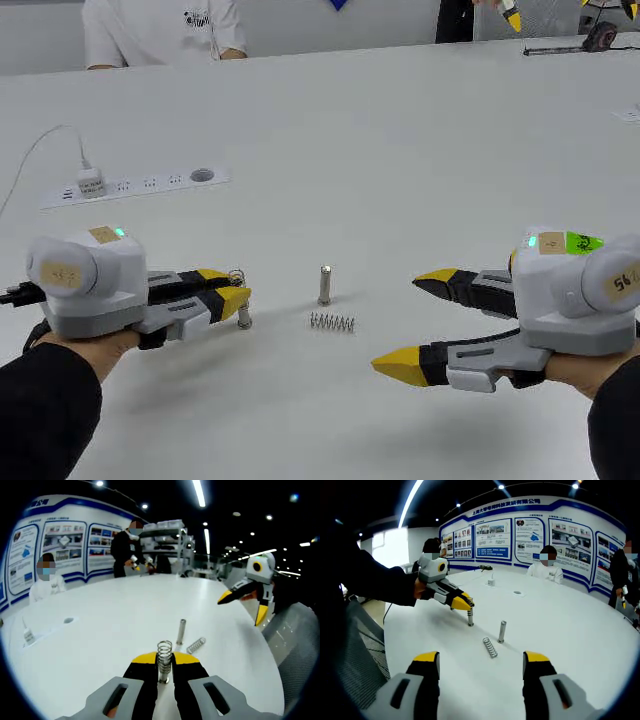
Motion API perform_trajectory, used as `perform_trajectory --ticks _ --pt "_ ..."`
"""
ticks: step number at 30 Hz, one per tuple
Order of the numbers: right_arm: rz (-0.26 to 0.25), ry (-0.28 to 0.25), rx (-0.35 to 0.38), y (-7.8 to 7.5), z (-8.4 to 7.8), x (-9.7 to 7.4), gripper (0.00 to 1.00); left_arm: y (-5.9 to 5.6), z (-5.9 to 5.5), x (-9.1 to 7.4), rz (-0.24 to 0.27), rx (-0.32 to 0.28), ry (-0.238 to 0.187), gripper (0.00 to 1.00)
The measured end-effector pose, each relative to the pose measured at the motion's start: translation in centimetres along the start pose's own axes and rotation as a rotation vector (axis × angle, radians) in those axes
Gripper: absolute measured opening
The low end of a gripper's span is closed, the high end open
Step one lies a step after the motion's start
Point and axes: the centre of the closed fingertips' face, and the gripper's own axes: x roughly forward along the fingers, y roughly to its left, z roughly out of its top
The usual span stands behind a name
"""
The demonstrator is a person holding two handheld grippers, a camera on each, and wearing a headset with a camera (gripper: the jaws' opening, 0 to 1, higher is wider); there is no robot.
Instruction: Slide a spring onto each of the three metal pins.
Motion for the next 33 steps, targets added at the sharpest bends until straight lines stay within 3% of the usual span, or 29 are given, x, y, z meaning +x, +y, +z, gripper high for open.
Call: perform_trajectory --ticks 33 --pt "0.008 0.015 0.007 0.1 -0.4 0.1 0.68 0.0 -1.5 0.8 0.011 0.021 0.022 0.10"
